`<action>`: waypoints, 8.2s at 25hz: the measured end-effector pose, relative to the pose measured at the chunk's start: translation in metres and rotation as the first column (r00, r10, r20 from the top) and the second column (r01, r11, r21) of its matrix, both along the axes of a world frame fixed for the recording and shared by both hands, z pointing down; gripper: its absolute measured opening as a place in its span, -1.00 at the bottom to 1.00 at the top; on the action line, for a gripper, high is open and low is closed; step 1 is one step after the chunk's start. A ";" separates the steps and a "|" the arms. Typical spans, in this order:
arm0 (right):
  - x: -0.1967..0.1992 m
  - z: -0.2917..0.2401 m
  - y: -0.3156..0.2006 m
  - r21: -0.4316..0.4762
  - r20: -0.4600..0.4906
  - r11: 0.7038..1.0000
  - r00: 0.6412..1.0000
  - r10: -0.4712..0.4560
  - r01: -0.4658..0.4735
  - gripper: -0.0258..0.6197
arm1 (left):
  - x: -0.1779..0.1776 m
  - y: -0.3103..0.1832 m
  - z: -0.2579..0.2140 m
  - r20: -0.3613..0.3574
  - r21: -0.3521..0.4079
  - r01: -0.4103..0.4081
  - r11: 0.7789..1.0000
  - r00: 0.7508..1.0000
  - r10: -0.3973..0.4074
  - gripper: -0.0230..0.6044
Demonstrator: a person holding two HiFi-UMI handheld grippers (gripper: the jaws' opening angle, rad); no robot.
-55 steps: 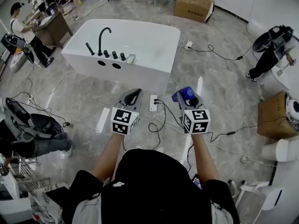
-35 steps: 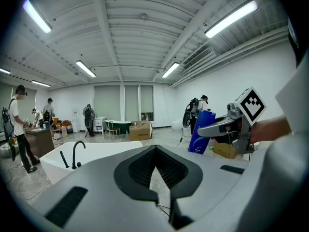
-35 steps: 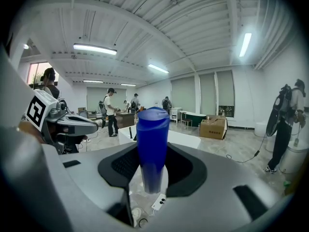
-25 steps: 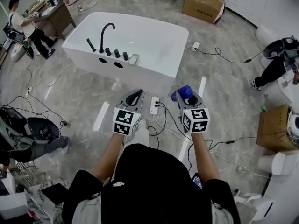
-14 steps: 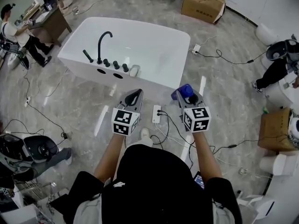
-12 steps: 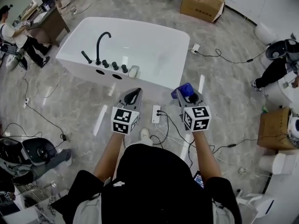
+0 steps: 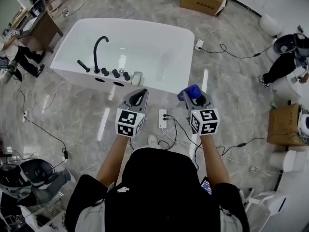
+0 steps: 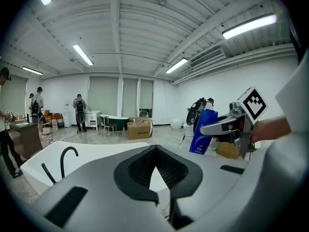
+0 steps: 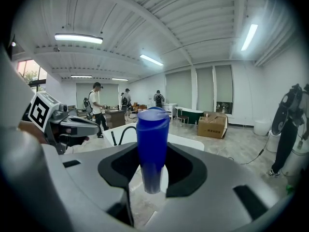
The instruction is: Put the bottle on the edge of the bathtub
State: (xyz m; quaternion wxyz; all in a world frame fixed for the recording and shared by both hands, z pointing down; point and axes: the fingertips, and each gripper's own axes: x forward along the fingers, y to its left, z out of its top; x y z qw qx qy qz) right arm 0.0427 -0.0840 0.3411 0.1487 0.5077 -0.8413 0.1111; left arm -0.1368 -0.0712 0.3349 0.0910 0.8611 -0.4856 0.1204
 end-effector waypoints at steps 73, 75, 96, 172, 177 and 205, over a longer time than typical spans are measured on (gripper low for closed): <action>-0.003 0.356 -0.181 -0.367 -0.053 0.897 0.957 -0.285 0.247 -0.42 | 0.075 -0.123 0.328 0.007 -0.453 0.060 0.890 0.998 -0.064 -0.89; -0.005 0.362 -0.190 -0.358 -0.058 0.901 0.957 -0.283 0.245 -0.42 | 0.074 -0.122 0.332 0.010 -0.457 0.064 0.887 0.998 -0.067 -0.89; -0.022 0.393 -0.223 -0.262 -0.145 0.931 0.943 -0.300 0.256 -0.42 | 0.061 -0.113 0.362 0.030 -0.500 0.096 0.861 0.995 -0.094 -0.89; 0.029 0.170 -0.112 -0.174 -0.072 0.985 0.997 -0.029 0.016 -0.77 | 0.059 -0.099 0.152 0.047 -0.204 -0.007 0.979 0.999 0.017 -0.89; 0.049 0.143 -0.102 -0.161 -0.051 0.987 0.998 0.022 -0.030 -0.81 | 0.057 -0.091 0.126 0.056 -0.171 0.010 0.985 0.998 -0.001 -0.89; 0.071 -0.069 -0.091 0.182 0.072 0.983 0.997 -0.013 -0.001 -0.84 | 0.065 -0.074 -0.071 0.078 0.194 0.037 0.980 0.996 -0.053 -0.89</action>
